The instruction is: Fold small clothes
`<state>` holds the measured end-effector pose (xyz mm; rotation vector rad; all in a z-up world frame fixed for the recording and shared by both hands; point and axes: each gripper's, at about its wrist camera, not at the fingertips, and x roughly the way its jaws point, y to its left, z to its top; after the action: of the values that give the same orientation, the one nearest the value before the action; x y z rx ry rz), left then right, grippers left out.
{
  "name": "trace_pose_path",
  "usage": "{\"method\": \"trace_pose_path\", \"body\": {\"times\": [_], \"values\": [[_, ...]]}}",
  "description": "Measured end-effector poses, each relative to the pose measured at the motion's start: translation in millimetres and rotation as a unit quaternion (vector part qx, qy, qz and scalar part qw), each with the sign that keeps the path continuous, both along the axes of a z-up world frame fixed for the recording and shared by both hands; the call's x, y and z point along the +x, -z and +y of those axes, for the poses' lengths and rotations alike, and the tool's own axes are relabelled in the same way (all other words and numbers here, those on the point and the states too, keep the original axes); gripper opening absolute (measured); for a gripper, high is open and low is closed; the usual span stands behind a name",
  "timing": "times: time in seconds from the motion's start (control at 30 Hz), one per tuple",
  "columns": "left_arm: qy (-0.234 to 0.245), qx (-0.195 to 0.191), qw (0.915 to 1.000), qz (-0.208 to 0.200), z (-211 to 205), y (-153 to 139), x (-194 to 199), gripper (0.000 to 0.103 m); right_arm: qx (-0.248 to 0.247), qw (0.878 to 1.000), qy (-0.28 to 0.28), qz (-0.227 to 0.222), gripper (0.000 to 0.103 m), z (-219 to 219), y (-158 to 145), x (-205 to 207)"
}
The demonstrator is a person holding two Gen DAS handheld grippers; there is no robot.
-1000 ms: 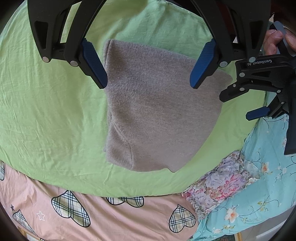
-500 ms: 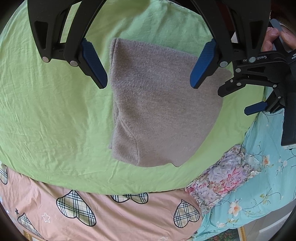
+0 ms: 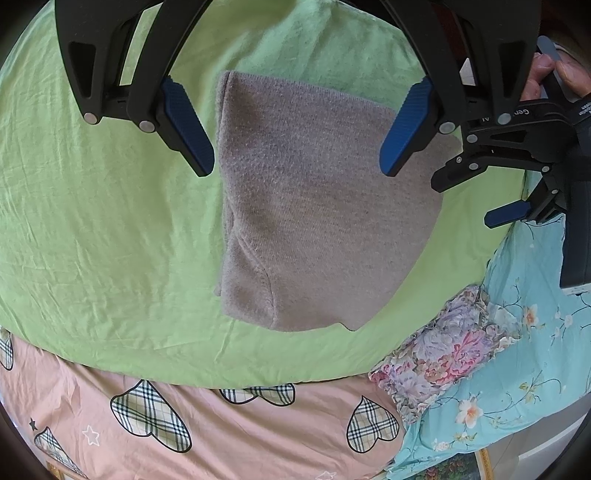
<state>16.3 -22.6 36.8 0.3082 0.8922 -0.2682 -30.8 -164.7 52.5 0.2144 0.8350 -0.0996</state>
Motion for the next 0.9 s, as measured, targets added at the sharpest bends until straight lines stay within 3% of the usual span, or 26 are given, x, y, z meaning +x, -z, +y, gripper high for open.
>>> {"method": "trace_pose_path", "body": {"times": [0.33,0.53,0.9], "values": [[-0.001,0.0,1.0,-0.001,-0.1,-0.2,5.4,0.094,0.003,1.0,0.0,-0.001,0.092,-0.9,-2.3,4.8],[0.0,0.003,0.9998,-0.022,-1.4,-4.4,7.2,0.094,0.007,1.0,-0.001,-0.006,0.092,-3.7,-5.6,11.8],[-0.018,-0.005,0.9998,-0.007,3.5,-3.3,25.9,0.094,0.014,1.0,0.005,-0.004,0.092,-11.3,-2.8,23.0]]}}
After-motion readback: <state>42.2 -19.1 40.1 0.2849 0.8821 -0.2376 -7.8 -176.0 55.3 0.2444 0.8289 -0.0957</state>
